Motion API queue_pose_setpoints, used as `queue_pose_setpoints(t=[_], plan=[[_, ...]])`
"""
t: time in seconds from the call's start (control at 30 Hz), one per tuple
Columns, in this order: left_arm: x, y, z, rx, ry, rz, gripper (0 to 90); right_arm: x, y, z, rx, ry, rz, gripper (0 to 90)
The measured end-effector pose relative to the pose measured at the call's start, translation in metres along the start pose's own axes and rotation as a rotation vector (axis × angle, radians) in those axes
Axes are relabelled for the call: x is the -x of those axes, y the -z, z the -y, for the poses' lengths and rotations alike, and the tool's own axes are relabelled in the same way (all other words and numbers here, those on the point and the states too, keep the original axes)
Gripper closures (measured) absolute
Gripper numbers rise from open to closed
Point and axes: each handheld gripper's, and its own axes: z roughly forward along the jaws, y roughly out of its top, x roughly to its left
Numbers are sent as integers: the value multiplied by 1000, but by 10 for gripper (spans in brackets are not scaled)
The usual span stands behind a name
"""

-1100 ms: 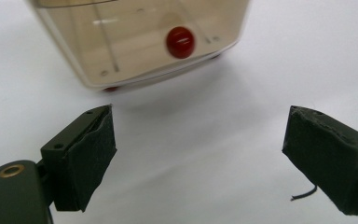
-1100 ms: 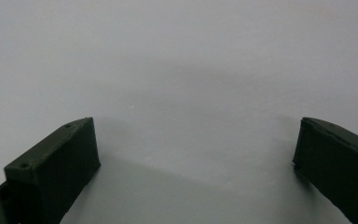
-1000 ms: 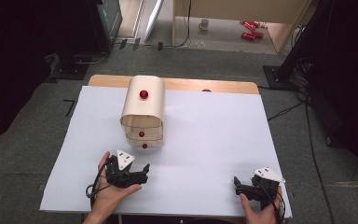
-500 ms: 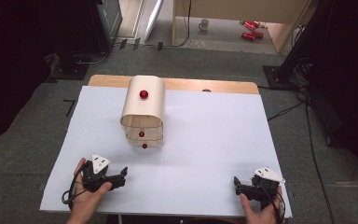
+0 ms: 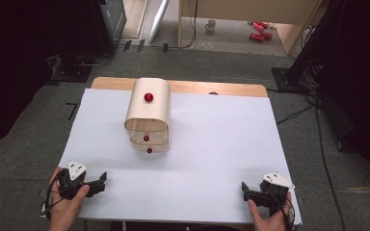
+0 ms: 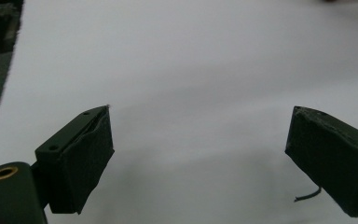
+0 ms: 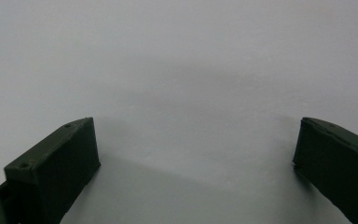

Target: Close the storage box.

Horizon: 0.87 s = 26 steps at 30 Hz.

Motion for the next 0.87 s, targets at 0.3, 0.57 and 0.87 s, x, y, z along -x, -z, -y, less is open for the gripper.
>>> queue_pose_setpoints(t=[0.3,0.57,0.87], plan=[[-19,-3,6,2,-20,-18,76,0,0,0,0,0,0,0],[-25,-8,9,-15,29,50,83,0,0,0,0,0,0,0],[-23,-7,9,-14,36,33,84,0,0,0,0,0,0,0]])
